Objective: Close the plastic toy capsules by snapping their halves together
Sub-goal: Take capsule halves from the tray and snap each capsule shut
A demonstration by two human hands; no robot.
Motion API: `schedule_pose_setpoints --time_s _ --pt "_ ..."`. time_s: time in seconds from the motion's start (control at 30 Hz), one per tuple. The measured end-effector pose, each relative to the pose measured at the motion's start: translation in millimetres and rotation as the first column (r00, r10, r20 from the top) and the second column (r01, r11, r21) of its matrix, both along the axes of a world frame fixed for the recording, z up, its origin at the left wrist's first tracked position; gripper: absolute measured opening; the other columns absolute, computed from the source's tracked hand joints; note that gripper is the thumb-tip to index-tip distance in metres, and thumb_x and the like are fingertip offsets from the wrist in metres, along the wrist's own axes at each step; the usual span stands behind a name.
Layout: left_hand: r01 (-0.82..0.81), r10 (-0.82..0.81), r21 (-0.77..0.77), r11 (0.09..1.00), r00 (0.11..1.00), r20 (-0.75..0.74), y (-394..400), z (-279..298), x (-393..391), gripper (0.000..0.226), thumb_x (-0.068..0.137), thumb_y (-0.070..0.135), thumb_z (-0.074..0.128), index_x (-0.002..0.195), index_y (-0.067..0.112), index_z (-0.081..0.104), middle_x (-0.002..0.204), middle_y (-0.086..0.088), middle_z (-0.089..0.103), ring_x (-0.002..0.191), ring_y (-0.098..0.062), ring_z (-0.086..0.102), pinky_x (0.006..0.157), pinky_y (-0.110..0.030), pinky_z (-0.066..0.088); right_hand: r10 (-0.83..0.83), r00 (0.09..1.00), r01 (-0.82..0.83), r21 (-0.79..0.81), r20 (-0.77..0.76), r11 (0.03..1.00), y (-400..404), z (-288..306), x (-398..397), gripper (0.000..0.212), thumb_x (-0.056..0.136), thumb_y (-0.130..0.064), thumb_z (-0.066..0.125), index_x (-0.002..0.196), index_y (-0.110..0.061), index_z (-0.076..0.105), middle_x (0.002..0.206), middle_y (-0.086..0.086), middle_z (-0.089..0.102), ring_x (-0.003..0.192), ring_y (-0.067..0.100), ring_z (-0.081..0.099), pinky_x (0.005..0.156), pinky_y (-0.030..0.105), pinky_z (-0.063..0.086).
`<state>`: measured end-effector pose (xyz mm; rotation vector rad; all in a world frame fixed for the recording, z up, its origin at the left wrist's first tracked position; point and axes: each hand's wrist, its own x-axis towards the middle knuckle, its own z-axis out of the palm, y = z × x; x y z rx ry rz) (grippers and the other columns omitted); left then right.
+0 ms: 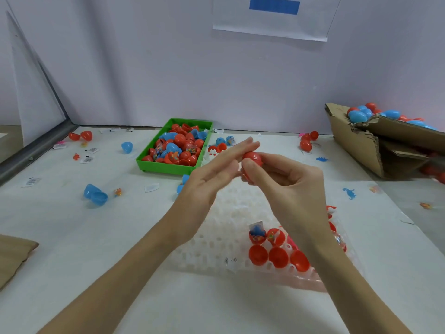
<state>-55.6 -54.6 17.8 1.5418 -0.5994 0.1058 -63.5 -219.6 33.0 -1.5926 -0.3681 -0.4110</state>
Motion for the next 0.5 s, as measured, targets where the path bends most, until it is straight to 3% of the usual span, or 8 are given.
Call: schedule_pose_setpoints --time_s 0.1,0.2,0.3,0.37,0.5 --pt "-0.072 0.04 -0.153 0.986 0.979 -0.202 -3.5 3.3 -0.2 0.041 0.109 0.035 0.044 0.136 0.015 0.068 0.138 -0.005 0.068 0.129 -0.019 0.063 0.1 -0.029 0.054 -0.161 0.957 0.229 -0.292 0.241 0.929 -2.6 -5.4 2.7 0.035 0.08 -0.043 0.082 0.101 -0.016 0.075 0.086 -0.012 0.074 0.08 0.007 0.072 0.077 0.014 0.055" --pt "-0.056 -0.027 -0.223 0.973 0.935 -0.353 -3.9 4.2 0.0 0.037 0.1 0.036 0.061 0.128 0.015 0.073 0.121 -0.017 0.074 0.113 -0.03 0.073 0.092 -0.032 0.059 -0.194 0.916 0.346 -0.446 0.351 0.825 -2.8 -13.3 7.0 0.036 0.08 -0.038 0.086 0.095 -0.01 0.069 0.083 -0.003 0.068 0.073 0.011 0.062 0.073 0.015 0.051" --pt "-0.043 -0.074 -0.255 0.966 0.898 -0.433 -0.6 5.0 -0.9 0.035 0.093 0.023 0.072 0.127 0.015 0.074 0.117 -0.021 0.075 0.108 -0.036 0.074 0.094 -0.035 0.06 -0.207 0.885 0.41 -0.488 0.417 0.771 -3.4 -19.8 12.1 0.029 0.083 -0.026 0.086 0.094 -0.008 0.067 0.083 0.001 0.059 0.072 0.014 0.053 0.067 0.025 0.049" --pt "-0.033 -0.122 -0.303 0.952 0.869 -0.479 0.4 7.0 -1.1 0.036 0.091 0.017 0.073 0.127 0.014 0.074 0.119 -0.022 0.074 0.109 -0.037 0.074 0.091 -0.032 0.06 -0.203 0.869 0.431 -0.489 0.451 0.758 -2.5 -22.3 13.0 0.03 0.084 -0.026 0.083 0.099 -0.007 0.066 0.088 0.001 0.056 0.077 0.012 0.051 0.069 0.024 0.048" --pt "-0.013 -0.273 -0.47 0.882 0.8 -0.535 8.0 14.9 1.4 0.033 0.09 0.015 0.07 0.122 0.011 0.077 0.123 -0.024 0.073 0.112 -0.035 0.073 0.088 -0.03 0.061 -0.139 0.907 0.342 -0.504 0.397 0.793 1.0 -19.8 12.0 0.057 0.089 -0.046 0.073 0.129 -0.008 0.06 0.122 0.003 0.059 0.107 0.012 0.057 0.092 0.021 0.05"
